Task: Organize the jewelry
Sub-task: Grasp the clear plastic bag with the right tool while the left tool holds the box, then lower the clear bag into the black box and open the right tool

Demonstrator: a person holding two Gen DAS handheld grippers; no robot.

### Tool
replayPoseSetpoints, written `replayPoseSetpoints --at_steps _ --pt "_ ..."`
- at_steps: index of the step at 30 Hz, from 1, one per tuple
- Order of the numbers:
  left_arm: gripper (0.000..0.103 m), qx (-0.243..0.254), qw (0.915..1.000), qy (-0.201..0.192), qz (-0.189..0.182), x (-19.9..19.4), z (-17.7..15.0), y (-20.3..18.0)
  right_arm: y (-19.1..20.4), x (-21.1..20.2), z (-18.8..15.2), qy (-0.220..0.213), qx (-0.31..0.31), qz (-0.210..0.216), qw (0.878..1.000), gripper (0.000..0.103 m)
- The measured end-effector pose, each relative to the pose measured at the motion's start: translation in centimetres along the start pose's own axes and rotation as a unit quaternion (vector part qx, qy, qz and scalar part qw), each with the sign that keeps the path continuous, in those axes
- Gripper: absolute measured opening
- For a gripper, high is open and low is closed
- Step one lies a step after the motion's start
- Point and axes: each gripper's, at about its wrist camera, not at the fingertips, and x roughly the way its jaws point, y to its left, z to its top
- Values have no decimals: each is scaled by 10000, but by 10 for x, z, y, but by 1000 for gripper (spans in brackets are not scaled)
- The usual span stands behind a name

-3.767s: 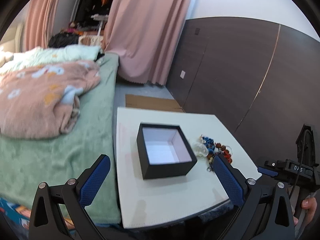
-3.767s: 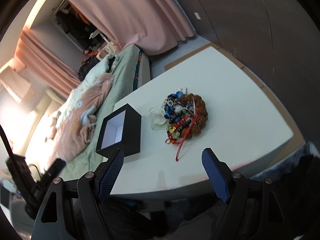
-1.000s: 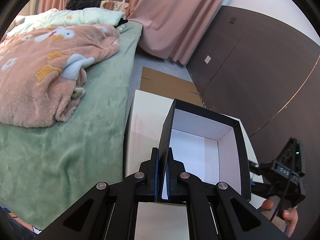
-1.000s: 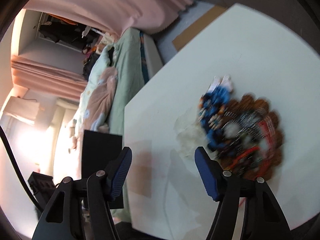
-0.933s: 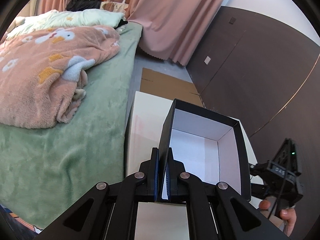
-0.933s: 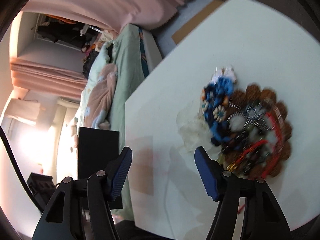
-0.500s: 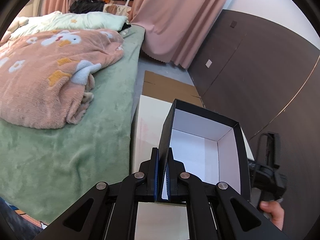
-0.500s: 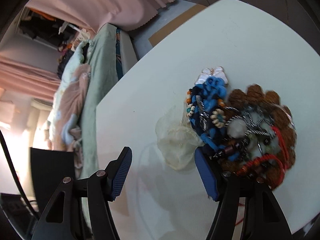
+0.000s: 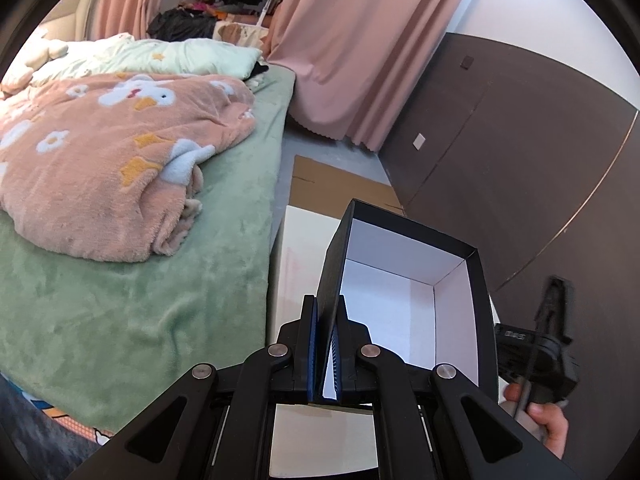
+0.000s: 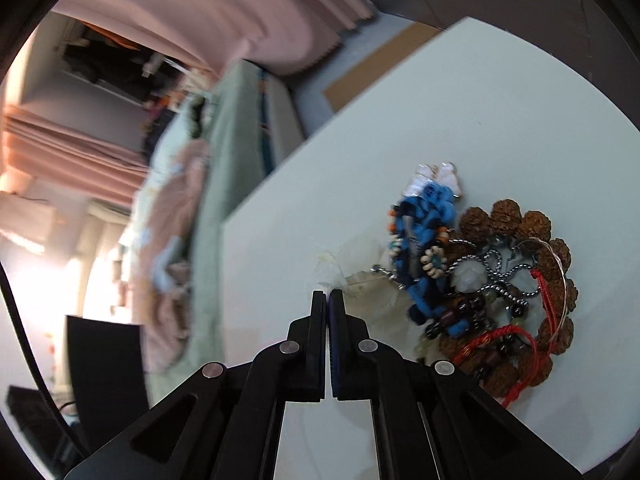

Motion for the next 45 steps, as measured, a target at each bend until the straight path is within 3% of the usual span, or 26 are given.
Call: replayPoseSetpoints --at_steps 8,21,25,27,28,30,31,35,40,45 --pt "6 -67 9994 280 200 29 -4 2 29 -22 -8 -270 -371 1351 9898 3" --pt "6 -171 9981 458 368 55 -9 5 93 -9 -32 19 -1336 2562 9573 3" --pt "7 -168 9980 462 407 57 -8 4 104 20 -42 610 -1434 2117 9648 10" --pt "7 -152 9980 466 409 58 -8 4 104 20 -41 624 -1411 2060 9663 18" --pt "7 -145 9979 467 418 59 -8 4 102 15 -42 567 -1420 2106 9655 26" --pt "7 -146 9980 467 409 59 -8 4 96 2 -37 310 -1406 2137 9662 67" --pt "7 -146 9980 468 408 60 -8 4 93 -2 -36 183 -1379 2124 9672 70" --pt "7 -165 9976 529 416 66 -9 2 69 -21 -25 -93 -1156 1845 9760 70" --pt "12 -225 9963 594 581 77 -13 1 25 -36 -8 -349 -633 718 9948 70" --pt "12 -161 9961 630 588 84 -16 -7 -16 -50 6 -422 -126 -35 9990 70"
